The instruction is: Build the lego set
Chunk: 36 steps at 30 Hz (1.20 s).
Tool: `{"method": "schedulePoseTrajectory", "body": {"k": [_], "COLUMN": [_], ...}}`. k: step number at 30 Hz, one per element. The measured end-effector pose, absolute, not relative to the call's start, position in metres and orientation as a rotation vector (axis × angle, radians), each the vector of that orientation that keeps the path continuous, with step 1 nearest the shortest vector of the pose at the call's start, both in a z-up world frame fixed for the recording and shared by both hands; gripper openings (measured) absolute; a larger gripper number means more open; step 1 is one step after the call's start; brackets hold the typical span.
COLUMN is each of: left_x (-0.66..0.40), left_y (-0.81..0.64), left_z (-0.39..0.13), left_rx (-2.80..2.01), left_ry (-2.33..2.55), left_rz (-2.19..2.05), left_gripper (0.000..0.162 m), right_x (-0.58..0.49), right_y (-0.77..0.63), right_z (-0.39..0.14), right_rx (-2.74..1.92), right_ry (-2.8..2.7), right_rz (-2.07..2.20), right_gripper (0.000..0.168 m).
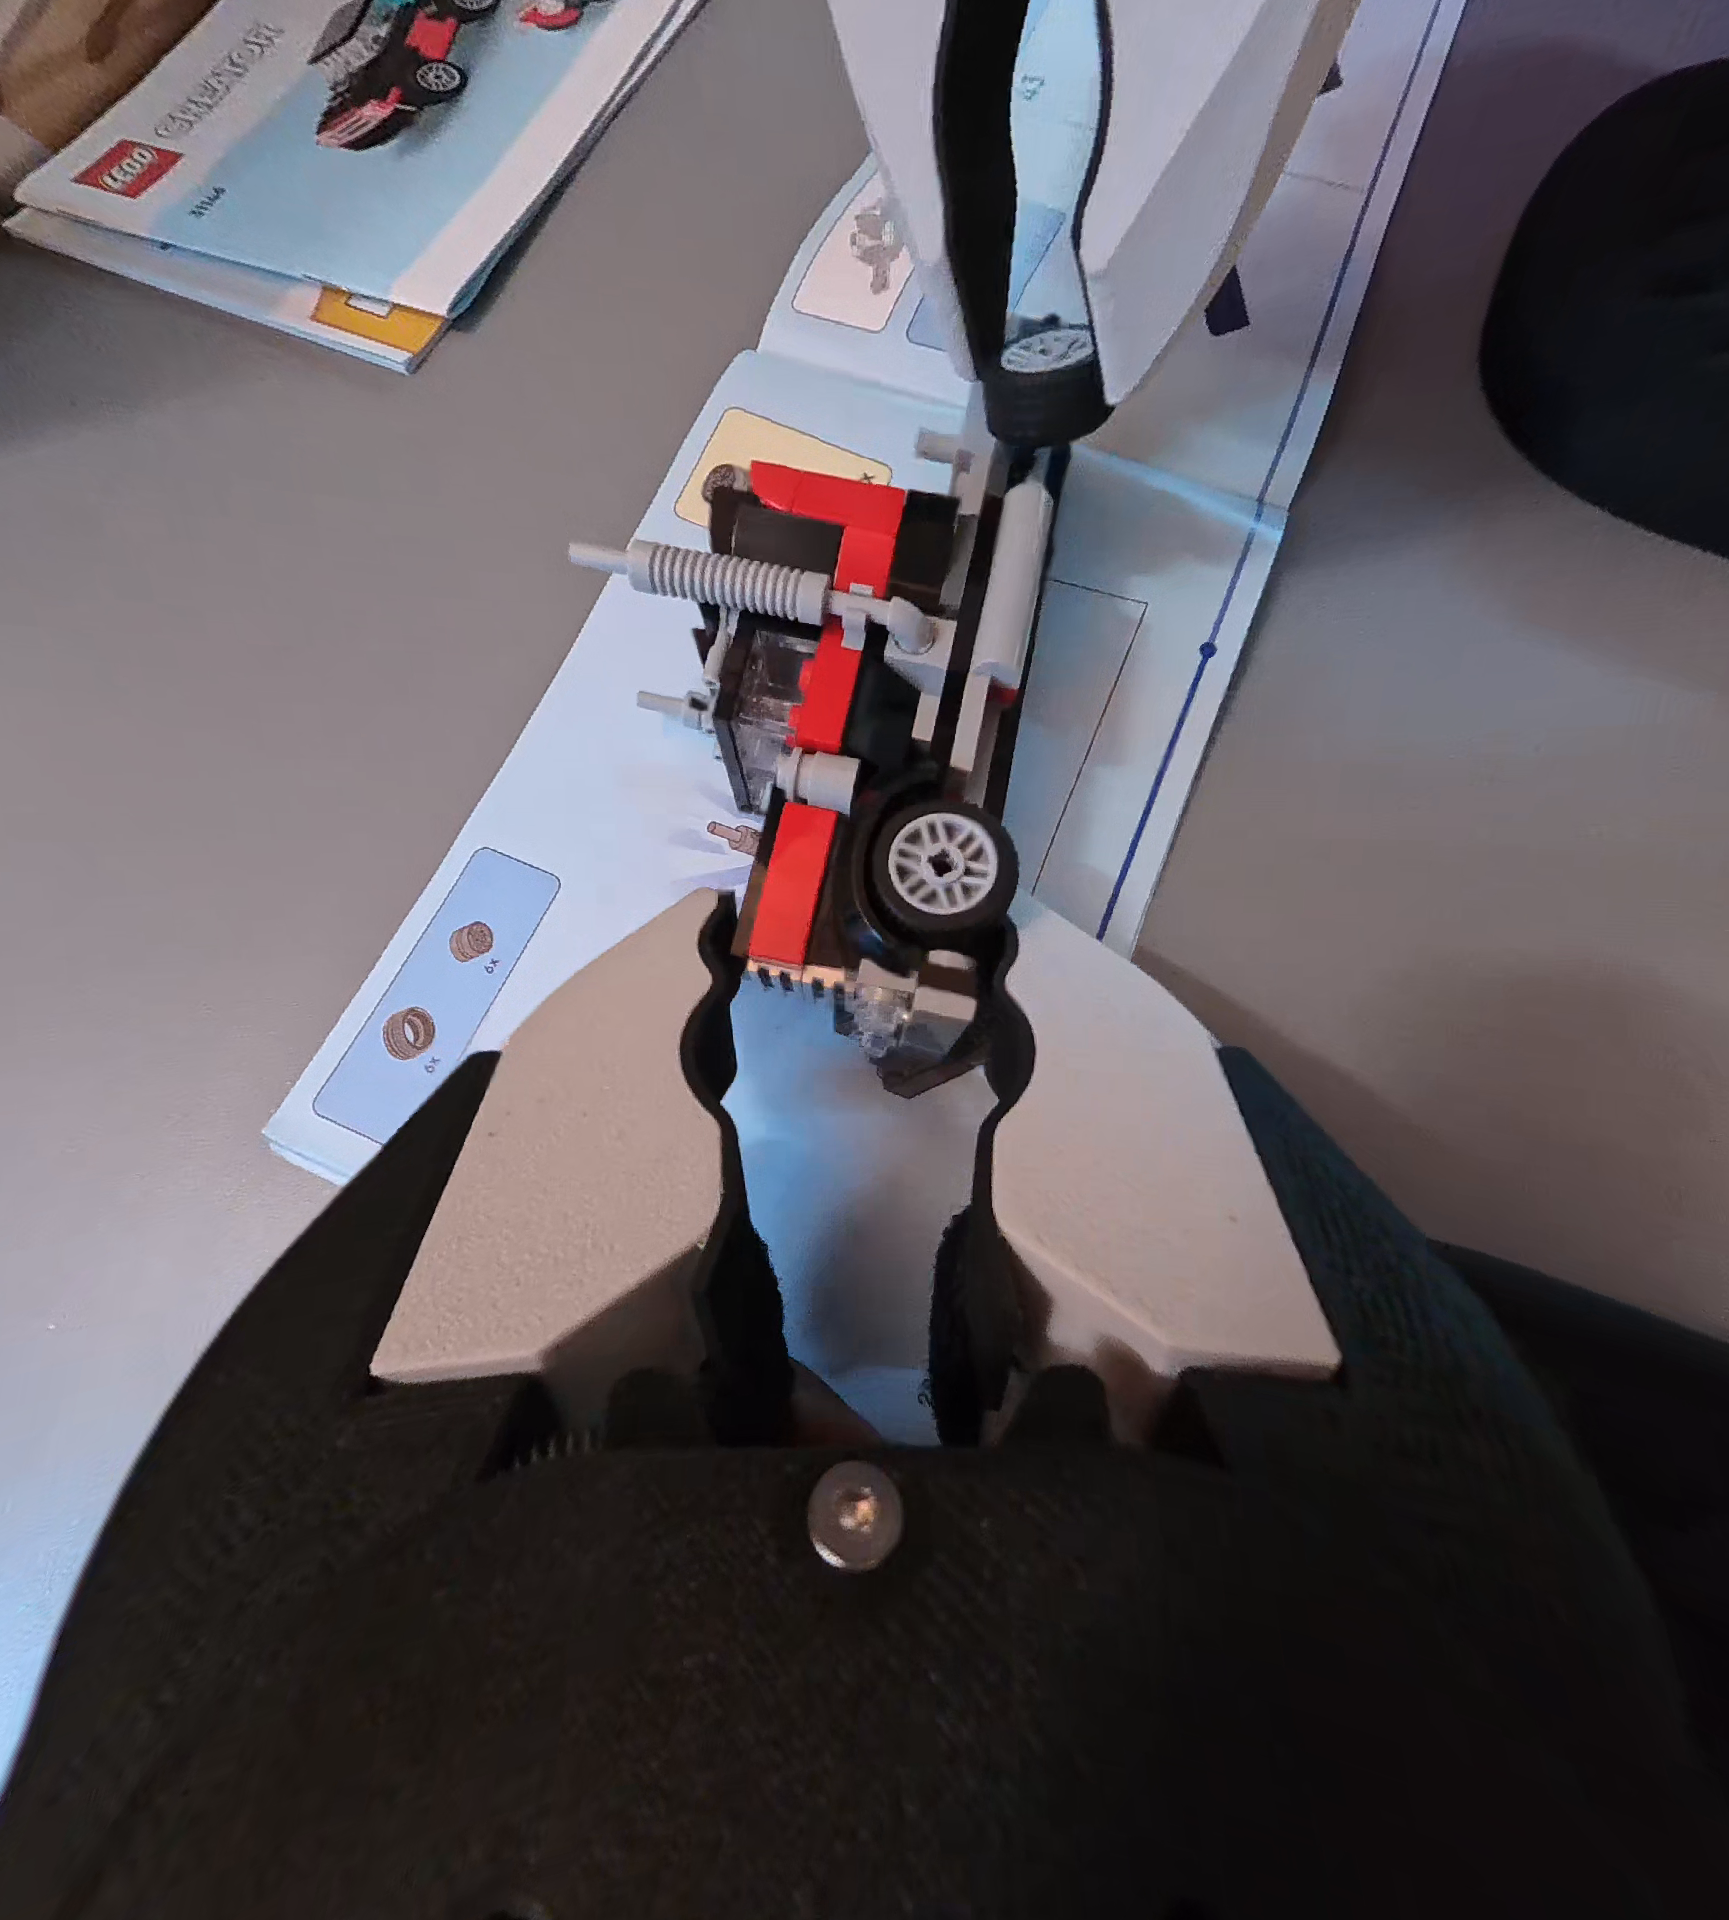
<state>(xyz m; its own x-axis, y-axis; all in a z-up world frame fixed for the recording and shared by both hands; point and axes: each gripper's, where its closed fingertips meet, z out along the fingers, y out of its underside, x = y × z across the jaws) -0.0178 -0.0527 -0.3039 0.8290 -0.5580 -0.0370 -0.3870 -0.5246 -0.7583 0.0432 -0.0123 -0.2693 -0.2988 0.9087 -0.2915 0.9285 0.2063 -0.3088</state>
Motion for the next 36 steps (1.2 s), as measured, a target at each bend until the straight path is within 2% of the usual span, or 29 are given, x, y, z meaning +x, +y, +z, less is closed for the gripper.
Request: {"method": "schedulePoseTrajectory", "body": {"k": [36], "left_x": [-0.015], "left_y": [-0.056], "left_z": [-0.300], "left_rx": [-2.175], "left_ry": [0.664], "left_rz": [-0.372], "left_gripper": [0.042], "right_x": [0.033], "right_y": [-0.001], "right_z": [-0.270], "right_rx": [1.880], "right_ry": [2.377], "right_rz": [-0.674], "right_gripper": [0.021]}}
